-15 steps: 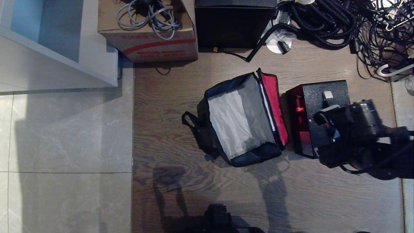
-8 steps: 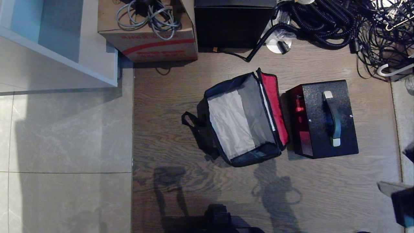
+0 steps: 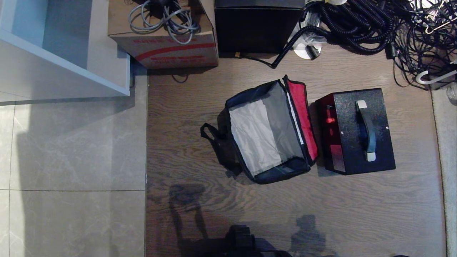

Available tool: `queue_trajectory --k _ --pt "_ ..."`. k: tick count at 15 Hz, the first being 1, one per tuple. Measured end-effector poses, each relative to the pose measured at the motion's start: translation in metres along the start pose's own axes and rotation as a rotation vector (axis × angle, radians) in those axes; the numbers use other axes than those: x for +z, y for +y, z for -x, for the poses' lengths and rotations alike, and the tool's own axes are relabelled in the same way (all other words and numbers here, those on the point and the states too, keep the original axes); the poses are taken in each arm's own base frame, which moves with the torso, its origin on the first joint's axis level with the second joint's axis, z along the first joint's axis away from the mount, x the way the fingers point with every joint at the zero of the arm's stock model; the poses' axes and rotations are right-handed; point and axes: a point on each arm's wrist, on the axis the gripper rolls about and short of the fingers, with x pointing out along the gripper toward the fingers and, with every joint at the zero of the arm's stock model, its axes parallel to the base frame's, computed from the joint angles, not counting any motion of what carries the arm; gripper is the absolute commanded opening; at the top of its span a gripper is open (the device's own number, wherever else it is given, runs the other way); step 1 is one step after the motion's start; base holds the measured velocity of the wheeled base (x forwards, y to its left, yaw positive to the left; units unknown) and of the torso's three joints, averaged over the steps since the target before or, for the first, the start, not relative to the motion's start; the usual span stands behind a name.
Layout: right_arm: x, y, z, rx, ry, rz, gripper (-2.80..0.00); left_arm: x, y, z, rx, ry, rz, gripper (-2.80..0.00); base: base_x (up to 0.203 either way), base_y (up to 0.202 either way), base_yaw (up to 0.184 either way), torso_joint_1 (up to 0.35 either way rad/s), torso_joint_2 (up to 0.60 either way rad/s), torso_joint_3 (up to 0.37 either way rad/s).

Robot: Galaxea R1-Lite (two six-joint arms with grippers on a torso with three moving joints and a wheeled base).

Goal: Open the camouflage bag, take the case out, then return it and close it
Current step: Grip the handle again

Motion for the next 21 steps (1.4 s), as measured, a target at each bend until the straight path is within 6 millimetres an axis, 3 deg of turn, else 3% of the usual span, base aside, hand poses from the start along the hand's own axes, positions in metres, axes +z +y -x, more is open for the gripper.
queue_trajectory --k 2,7,13,21 --pt "0.001 0.0 0.001 -0.005 -0.133 0.026 -2.8 0.0 0.0 0.0 0.0 0.0 0.0 -2.8 0.0 0.0 0.0 0.0 0.0 0.0" --pt "-0.004 0.0 0.005 -0.099 -0.206 0.038 -2.8 0.0 0.0 0.0 0.0 0.0 0.0 -2.8 0.0 0.0 0.0 0.0 0.0 0.0" --pt "-0.01 0.001 0.024 -0.121 -0.435 0.037 -2.8 0.0 0.0 0.0 0.0 0.0 0.0 -2.8 0.0 0.0 0.0 0.0 0.0 0.0" --pt "-0.015 0.001 0.026 -0.133 -0.442 0.083 -2.8 0.0 0.0 0.0 0.0 0.0 0.0 -2.8 0.0 0.0 0.0 0.0 0.0 0.0"
